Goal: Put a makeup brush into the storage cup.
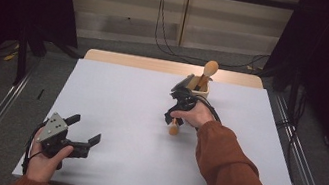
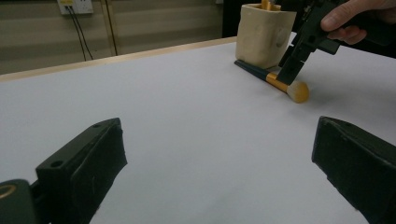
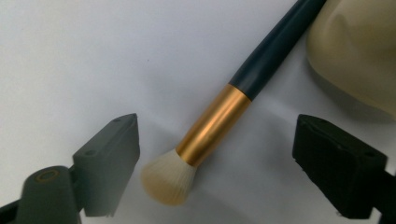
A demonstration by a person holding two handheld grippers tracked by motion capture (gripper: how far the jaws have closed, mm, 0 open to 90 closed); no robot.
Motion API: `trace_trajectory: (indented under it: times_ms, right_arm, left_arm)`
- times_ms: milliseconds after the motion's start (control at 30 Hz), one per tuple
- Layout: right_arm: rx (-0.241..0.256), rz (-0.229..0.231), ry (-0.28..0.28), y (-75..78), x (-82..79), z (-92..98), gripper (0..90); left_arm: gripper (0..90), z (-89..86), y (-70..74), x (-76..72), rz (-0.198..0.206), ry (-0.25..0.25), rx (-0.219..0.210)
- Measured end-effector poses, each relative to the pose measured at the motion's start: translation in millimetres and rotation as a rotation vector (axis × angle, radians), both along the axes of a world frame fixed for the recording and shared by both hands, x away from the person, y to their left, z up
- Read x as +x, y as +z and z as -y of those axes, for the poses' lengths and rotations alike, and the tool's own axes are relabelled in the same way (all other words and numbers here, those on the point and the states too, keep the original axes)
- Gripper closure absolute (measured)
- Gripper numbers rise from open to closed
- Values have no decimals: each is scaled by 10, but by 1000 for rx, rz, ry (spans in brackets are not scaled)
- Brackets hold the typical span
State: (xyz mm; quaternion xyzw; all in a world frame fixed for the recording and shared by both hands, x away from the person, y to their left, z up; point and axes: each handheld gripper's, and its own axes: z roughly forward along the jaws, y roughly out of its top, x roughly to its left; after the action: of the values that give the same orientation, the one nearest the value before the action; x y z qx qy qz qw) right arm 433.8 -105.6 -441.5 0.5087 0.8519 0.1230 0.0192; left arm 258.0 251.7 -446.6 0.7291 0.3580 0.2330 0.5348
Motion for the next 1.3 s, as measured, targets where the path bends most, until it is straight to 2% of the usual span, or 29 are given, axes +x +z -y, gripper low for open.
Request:
trace_trajectory:
  times_ms: [200, 467, 767, 933, 1067, 1300]
  right_arm:
    - [-11, -32, 14, -72, 3, -78, 232]
    - [-10, -29, -12, -125, 55, -113, 330]
    - [-54, -11, -45, -119, 60, -124, 466]
    - [-78, -1, -26, -115, 61, -132, 523]
    - [-91, -11, -25, -109, 71, -153, 561]
    - [-92, -10, -2, -104, 65, -168, 653]
  left_arm:
    - [27, 8, 1, 0, 4, -6, 8]
    - [27, 12, -4, 2, 4, -11, 11]
    - [27, 22, -4, 3, 4, -26, 12]
    - [27, 28, -8, 8, 2, -29, 17]
    - [27, 30, -7, 8, 5, -31, 19]
    - [27, 23, -11, 6, 3, -32, 14]
